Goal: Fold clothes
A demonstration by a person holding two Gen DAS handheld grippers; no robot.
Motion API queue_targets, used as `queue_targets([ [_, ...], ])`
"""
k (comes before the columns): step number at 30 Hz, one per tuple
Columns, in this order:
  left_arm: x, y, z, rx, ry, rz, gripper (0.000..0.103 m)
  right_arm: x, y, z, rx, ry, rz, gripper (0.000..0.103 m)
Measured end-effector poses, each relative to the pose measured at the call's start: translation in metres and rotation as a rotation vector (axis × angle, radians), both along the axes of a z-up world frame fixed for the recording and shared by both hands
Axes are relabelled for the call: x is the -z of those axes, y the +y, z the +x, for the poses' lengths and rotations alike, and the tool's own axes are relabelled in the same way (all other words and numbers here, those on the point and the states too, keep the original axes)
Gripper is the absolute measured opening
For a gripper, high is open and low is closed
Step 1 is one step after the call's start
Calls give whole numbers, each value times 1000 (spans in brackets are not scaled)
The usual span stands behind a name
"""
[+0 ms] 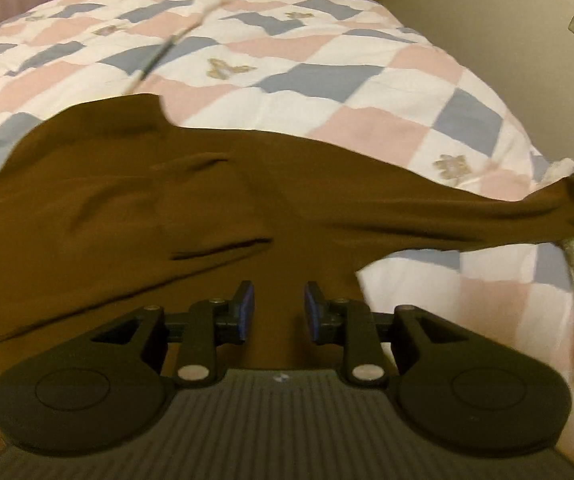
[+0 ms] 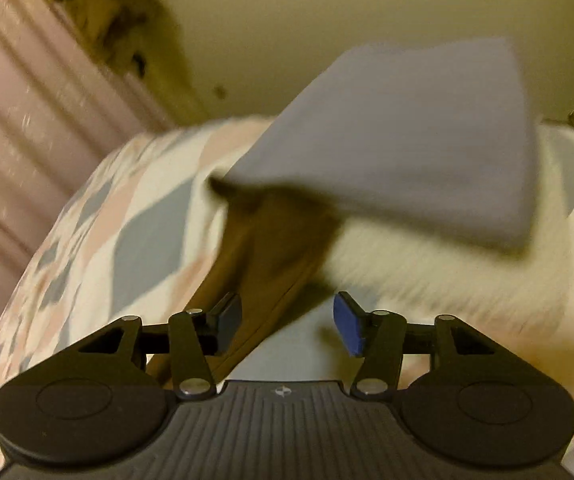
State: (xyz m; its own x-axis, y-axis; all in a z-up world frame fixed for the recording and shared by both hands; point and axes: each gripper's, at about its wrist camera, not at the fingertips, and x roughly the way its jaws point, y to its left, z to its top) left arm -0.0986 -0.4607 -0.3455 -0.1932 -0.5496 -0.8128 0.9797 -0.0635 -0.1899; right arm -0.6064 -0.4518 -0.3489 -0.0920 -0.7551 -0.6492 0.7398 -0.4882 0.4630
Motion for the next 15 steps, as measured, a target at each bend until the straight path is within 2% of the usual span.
queue_targets([
  [3, -3, 2, -14, 13, -11, 3, 22, 6, 0, -14, 58, -39, -41, 54],
  [10, 2, 13, -20, 8, -32, 39, 24, 11, -15, -25, 20, 34, -44, 52],
  [11, 1, 14, -18, 1, -30, 40, 24, 10, -18, -25, 18, 45, -33, 45],
  [12, 0, 16, -15, -4, -27, 39, 24, 9, -22, -23, 15, 54, -19, 18],
  [13, -2, 18, -12, -9, -24, 35, 24, 8, -24, -23, 13, 53, -5, 10],
  [15, -6, 22, -3, -20, -21, 27, 24, 1, -21, -22, 17, 42, -15, 10],
])
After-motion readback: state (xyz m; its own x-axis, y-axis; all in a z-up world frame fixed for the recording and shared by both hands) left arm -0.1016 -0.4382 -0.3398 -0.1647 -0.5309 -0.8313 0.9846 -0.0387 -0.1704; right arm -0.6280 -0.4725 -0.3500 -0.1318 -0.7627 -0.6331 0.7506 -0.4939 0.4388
